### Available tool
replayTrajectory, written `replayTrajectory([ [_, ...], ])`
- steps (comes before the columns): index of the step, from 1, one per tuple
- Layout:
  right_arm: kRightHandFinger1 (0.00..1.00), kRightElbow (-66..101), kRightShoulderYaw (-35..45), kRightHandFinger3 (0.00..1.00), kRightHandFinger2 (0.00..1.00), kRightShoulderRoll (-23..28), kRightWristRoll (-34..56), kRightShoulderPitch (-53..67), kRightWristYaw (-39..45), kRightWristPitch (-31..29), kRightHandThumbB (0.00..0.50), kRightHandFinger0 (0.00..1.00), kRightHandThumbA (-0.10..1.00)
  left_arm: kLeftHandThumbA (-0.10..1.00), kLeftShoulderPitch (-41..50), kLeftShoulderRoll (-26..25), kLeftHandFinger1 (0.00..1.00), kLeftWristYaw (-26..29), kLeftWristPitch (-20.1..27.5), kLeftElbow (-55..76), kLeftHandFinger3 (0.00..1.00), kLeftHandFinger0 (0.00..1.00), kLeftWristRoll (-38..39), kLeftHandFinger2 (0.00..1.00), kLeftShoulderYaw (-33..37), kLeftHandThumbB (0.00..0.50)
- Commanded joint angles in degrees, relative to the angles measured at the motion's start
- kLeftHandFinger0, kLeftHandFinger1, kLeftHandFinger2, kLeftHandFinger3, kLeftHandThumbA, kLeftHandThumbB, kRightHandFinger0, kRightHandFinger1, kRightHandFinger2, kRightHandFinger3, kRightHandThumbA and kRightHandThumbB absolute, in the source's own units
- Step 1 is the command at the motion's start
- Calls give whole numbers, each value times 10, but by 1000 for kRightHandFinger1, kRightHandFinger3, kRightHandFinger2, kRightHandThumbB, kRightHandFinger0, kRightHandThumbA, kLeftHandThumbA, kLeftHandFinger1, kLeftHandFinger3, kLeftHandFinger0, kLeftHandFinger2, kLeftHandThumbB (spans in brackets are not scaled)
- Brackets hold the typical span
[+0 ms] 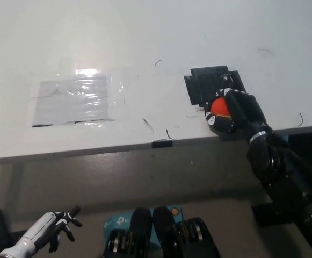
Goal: The robot uses right hand to squeeze a small tennis ball placed on the black area of the table
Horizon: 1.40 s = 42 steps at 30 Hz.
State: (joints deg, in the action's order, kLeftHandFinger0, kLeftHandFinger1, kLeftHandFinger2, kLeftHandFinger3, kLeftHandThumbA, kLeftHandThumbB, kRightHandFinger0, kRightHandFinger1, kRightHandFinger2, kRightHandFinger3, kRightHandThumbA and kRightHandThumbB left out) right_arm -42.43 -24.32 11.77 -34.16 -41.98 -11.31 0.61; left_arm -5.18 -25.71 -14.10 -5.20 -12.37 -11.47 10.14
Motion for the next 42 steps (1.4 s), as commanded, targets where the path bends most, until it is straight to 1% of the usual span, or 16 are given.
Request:
replayTrajectory([
  [1, 154, -26, -13, 111, 471, -16, -38, 32, -63, 7, 20, 0, -100, 1000, -5, -6, 131, -10, 10, 13, 523, 173, -1, 366, -2, 500],
  [2, 129, -29, -10, 228, 442, -17, -42, 34, -86, 0, 60, 0, -100, 1000, -5, -6, 140, -10, 7, 14, 532, 182, -2, 369, -2, 500],
  [3, 83, -34, 11, 16, 429, -20, -33, 44, -149, -36, 55, 0, -100, 1000, -3, -6, 130, -10, 8, 14, 522, 174, -3, 361, -1, 500],
  [4, 96, -37, 14, 44, 484, -21, -31, 44, -159, -43, 42, 0, -100, 1000, -3, -7, 130, -10, 9, 15, 519, 168, -2, 365, -1, 497],
  [7, 113, -43, 39, 472, 533, -23, -12, 50, -198, -84, 115, 0, -100, 1000, 5, -7, 114, -12, 12, 15, 492, 142, 3, 349, -3, 500],
  [9, 88, -33, 65, 452, 504, -28, 12, 57, -209, -118, 224, 0, -100, 1000, 10, -7, 123, -11, 7, 19, 504, 150, 3, 354, -4, 497],
  [13, 8, 8, 129, 338, 396, -45, 53, 57, -212, -130, 202, 0, -100, 1000, 13, -9, 152, -5, 17, 17, 540, 172, -5, 374, -3, 489],
  [20, 53, 105, 236, 333, 378, -82, 135, 52, -203, -152, 206, 0, -100, 1000, 22, -8, 146, -4, 17, 17, 517, 160, 2, 365, -10, 478],
  [22, 1, 147, 294, 171, 247, -114, 207, 43, -191, -114, 235, 0, -100, 1000, 24, -9, 130, -3, 14, 19, 521, 146, -1, 350, -11, 478],
  [23, 0, 147, 301, 115, 201, -117, 209, 42, -188, -112, 235, 0, -100, 1000, 25, -10, 129, -4, 13, 19, 522, 146, -1, 349, -11, 478],
  [24, 0, 185, 362, 61, 83, -145, 355, 29, -145, -115, 177, 0, -100, 1000, 25, -10, 136, -6, 13, 20, 526, 163, 3, 350, -12, 487],
  [25, 0, 201, 378, 44, 61, -150, 383, 25, -138, -109, 155, 0, -100, 1000, 24, -10, 132, -7, 10, 20, 533, 165, 1, 346, -10, 485],
  [29, 0, 259, 462, 103, 106, -184, 524, 0, -148, -51, 148, 0, -100, 1000, 23, -10, 126, -6, 17, 13, 563, 165, -1, 336, -8, 474],
  [32, 0, 288, 524, 234, 186, -209, 647, -24, -162, -11, 66, 0, -100, 1000, 26, -10, 123, -7, 11, 18, 524, 160, 3, 325, -12, 478],
  [35, 0, 301, 546, 404, 255, -217, 693, -25, -157, 12, 0, 0, -100, 1000, 25, -9, 132, -6, 9, 19, 537, 172, 4, 329, -13, 472],
  [42, 0, 301, 532, 477, 214, -221, 665, -7, -125, 39, 40, 0, -100, 1000, 15, -7, 133, -7, 19, 11, 511, 164, 8, 345, -14, 498],
])
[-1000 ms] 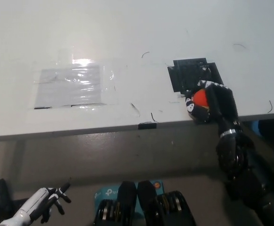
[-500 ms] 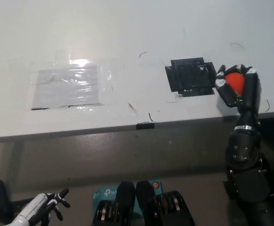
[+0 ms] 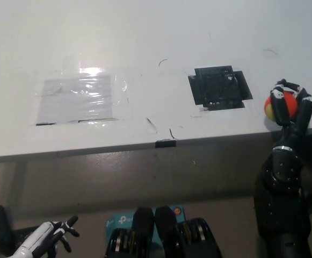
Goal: The robot uses right hand to squeeze a small tennis ball placed on the black area of the table
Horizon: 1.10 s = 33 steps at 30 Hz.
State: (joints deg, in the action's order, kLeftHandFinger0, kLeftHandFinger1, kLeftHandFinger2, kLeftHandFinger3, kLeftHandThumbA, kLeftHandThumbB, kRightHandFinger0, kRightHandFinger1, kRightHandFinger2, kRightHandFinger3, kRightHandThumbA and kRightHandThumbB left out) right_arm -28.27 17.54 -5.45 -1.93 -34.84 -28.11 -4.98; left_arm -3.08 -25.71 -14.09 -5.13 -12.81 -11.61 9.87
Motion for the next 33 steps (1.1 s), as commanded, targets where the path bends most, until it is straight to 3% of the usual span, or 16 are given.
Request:
replayTrajectory([
  [1, 0, 157, 97, 465, 223, -46, 315, -67, 60, 89, 33, 0, -100, 1000, -8, -8, 129, -6, 16, 16, 525, 154, 8, 346, -11, 500],
  [2, 0, 157, 96, 427, 202, -47, 312, -65, 63, 88, 16, 0, -100, 1000, -8, -8, 129, -6, 16, 17, 517, 159, 7, 341, -11, 500],
  [3, 0, 155, 92, 428, 237, -47, 298, -60, 63, 87, 41, 0, -100, 1000, -8, -9, 129, -5, 21, 16, 515, 159, 7, 341, -11, 500],
  [4, 0, 157, 91, 360, 218, -46, 293, -56, 64, 88, 52, 0, -100, 1000, -9, -9, 127, -5, 23, 16, 518, 155, 5, 342, -9, 500],
  [16, 0, 233, 75, 201, 184, -54, 293, 2, 75, 126, 67, 0, -100, 1000, -12, -10, 123, -5, 17, 14, 551, 165, 8, 352, -16, 500],
  [25, 0, 253, 66, 232, 217, -64, 303, 45, 68, 132, 38, 0, -100, 1000, -10, -12, 150, -7, 18, 18, 519, 188, 8, 379, -16, 499],
  [33, 0, 244, 58, 327, 255, -67, 296, 61, 60, 127, 60, 0, -100, 1000, -11, -15, 155, -10, 16, 21, 533, 189, 7, 373, -15, 500],
])
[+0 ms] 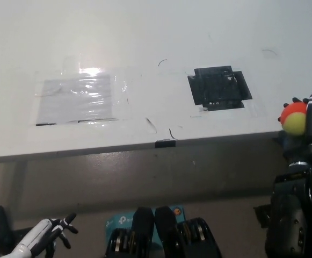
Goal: The robot uses right hand to squeeze a small tennis ball placed on the black area of the table
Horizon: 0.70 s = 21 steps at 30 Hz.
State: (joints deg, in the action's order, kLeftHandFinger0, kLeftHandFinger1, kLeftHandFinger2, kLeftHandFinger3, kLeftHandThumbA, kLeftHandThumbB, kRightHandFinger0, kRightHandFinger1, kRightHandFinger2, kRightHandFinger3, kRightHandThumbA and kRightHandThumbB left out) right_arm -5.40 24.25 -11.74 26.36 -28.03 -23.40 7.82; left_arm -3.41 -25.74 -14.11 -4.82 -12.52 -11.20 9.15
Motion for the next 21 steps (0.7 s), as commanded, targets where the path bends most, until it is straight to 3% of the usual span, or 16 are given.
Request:
replayTrajectory([
  [1, 0, 15, -9, 356, 268, -5, 12, -8, 9, 1, 52, 0, -100, 1000, -9, -14, 137, -9, 16, 14, 526, 167, 4, 362, -9, 500],
  [2, 0, 11, -7, 414, 294, -4, 19, -9, 11, 1, 8, 0, -100, 1000, -10, -14, 127, -8, 24, 9, 518, 154, 3, 352, -8, 500],
  [5, 0, 6, -7, 448, 320, 0, 18, -16, 8, 4, 4, 0, -100, 1000, -7, -14, 130, -8, 14, 12, 569, 168, 2, 363, -8, 500],
  [8, 0, 6, -23, 462, 340, 8, 0, -17, 16, 1, 8, 0, -100, 1000, -2, -14, 118, -8, 26, 6, 528, 157, 5, 350, -8, 497],
  [9, 0, 9, -35, 389, 313, 18, -11, -22, 19, 12, 28, 0, -100, 1000, 0, -14, 113, -10, 15, 13, 500, 145, 5, 335, -8, 500],
  [10, 0, 9, -43, 303, 268, 24, -14, -27, 27, 12, 82, 0, -100, 1000, 4, -14, 122, -9, 9, 18, 504, 160, 5, 339, -9, 484],
  [12, 0, 3, -60, 225, 241, 37, -25, -43, 35, 6, 132, 0, -100, 1000, 3, -14, 97, -10, 9, 20, 483, 134, 6, 312, -9, 479],
  [14, 0, -3, -107, 341, 339, 77, -54, -63, 66, 41, 111, 0, -100, 1000, 2, -15, 130, -9, 13, 17, 525, 160, 2, 341, -7, 469],
  [16, 0, -34, -169, 404, 379, 118, -121, -81, 82, 43, 152, 0, -100, 1000, 3, -15, 137, -11, 8, 19, 540, 166, 4, 354, -7, 474],
  [17, 0, -55, -203, 433, 401, 140, -151, -90, 95, 45, 132, 0, -100, 1000, 3, -16, 129, -11, 9, 18, 527, 158, 3, 347, -7, 484],
  [19, 0, -87, -250, 354, 355, 169, -191, -104, 104, 41, 135, 0, -100, 1000, 2, -16, 115, -10, 15, 14, 511, 145, 5, 347, -7, 477],
  [20, 10, -122, -305, 332, 376, 197, -253, -121, 107, 33, 148, 0, -100, 1000, 3, -16, 139, -11, 13, 15, 514, 162, 5, 361, -7, 470],
  [21, 71, -157, -355, 286, 420, 219, -312, -138, 104, 32, 210, 0, -100, 1000, 4, -16, 158, -11, 10, 17, 503, 181, 5, 377, -8, 479],
])
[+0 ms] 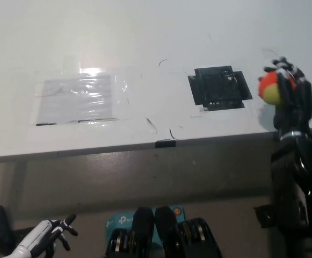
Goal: The robot uses right hand to squeeze a small tennis ball placed on the black area of the table
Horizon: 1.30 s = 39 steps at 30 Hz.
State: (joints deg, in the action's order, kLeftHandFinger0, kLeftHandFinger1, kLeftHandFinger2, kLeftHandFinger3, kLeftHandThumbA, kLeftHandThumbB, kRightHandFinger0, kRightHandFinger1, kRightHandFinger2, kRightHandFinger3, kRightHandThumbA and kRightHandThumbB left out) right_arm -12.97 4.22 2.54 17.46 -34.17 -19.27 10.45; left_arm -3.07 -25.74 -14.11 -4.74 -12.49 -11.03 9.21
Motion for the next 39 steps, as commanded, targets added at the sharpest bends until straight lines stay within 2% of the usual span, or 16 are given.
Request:
replayTrajectory([
  [1, 64, -84, -162, 232, 409, 79, -224, -78, 59, 6, 226, 0, -100, 1000, 0, -16, 159, -11, 8, 17, 501, 185, 3, 379, -8, 479],
  [3, 98, -152, -257, 222, 428, 106, -340, -102, 27, -12, 204, 0, -100, 1000, 0, -15, 139, -11, 11, 15, 465, 161, 6, 358, -9, 485],
  [5, 128, -182, -298, 268, 501, 115, -370, -114, 24, -8, 76, 0, -100, 1000, -1, -16, 138, -10, 10, 16, 497, 159, 2, 362, -7, 485],
  [7, 121, -202, -331, 299, 518, 124, -396, -122, 20, -1, 21, 0, -100, 1000, -8, -14, 128, -12, 10, 14, 482, 153, 0, 351, -3, 496],
  [14, 317, -290, -426, 301, 670, 124, -437, -138, 23, -3, 0, 0, -100, 1000, -11, -13, 118, -10, 18, 6, 521, 144, -1, 354, -1, 500],
  [18, 497, -306, -462, 328, 699, 137, -448, -139, 28, -4, 0, 107, -100, 1000, -8, -12, 102, -11, 21, 9, 492, 125, -2, 341, 2, 500],
  [19, 521, -317, -467, 303, 635, 136, -450, -144, 21, -5, 11, 134, -100, 1000, -8, -12, 109, -11, 18, 11, 482, 132, -2, 343, 2, 497],
  [21, 664, -328, -477, 304, 737, 138, -452, -147, 11, -6, 4, 215, -100, 1000, -3, -11, 139, -10, 14, 14, 467, 159, -6, 364, 5, 496],
  [22, 770, -344, -487, 483, 856, 136, -456, -160, 19, 1, 0, 294, -100, 1000, -4, -9, 146, -11, 17, 10, 445, 174, 0, 361, 3, 490],
  [24, 820, -353, -496, 613, 883, 138, -459, -166, 12, -5, 14, 362, -100, 1000, -1, -8, 147, -13, 11, 15, 450, 180, 0, 362, 4, 499],
  [27, 656, -371, -503, 637, 688, 137, -464, -175, -3, -16, 4, 270, -100, 1000, 4, -9, 154, -12, 9, 23, 500, 179, -3, 389, 6, 487],
  [30, 592, -398, -510, 646, 640, 138, -472, -205, -2, -22, 3, 204, -100, 1000, 3, -10, 170, -14, 5, 30, 586, 186, -6, 418, 9, 472],
  [36, 453, -425, -513, 594, 533, 140, -494, -226, -11, -31, 42, 79, -100, 1000, -3, -7, 138, -15, 16, 18, 517, 153, 1, 384, 8, 500],
  [37, 498, -437, -509, 745, 573, 135, -497, -232, -6, -24, 9, 98, -100, 1000, -3, -9, 166, -15, 11, 22, 539, 168, -1, 422, 8, 500],
  [38, 619, -438, -504, 864, 703, 134, -499, -229, -7, -26, 47, 241, -100, 1000, -3, -9, 176, -15, 3, 26, 546, 183, -3, 425, 8, 500],
  [39, 862, -432, -501, 1000, 962, 131, -499, -226, 13, -10, 84, 403, -10, 1000, -4, -9, 169, -16, 4, 24, 531, 179, -1, 412, 8, 500],
])
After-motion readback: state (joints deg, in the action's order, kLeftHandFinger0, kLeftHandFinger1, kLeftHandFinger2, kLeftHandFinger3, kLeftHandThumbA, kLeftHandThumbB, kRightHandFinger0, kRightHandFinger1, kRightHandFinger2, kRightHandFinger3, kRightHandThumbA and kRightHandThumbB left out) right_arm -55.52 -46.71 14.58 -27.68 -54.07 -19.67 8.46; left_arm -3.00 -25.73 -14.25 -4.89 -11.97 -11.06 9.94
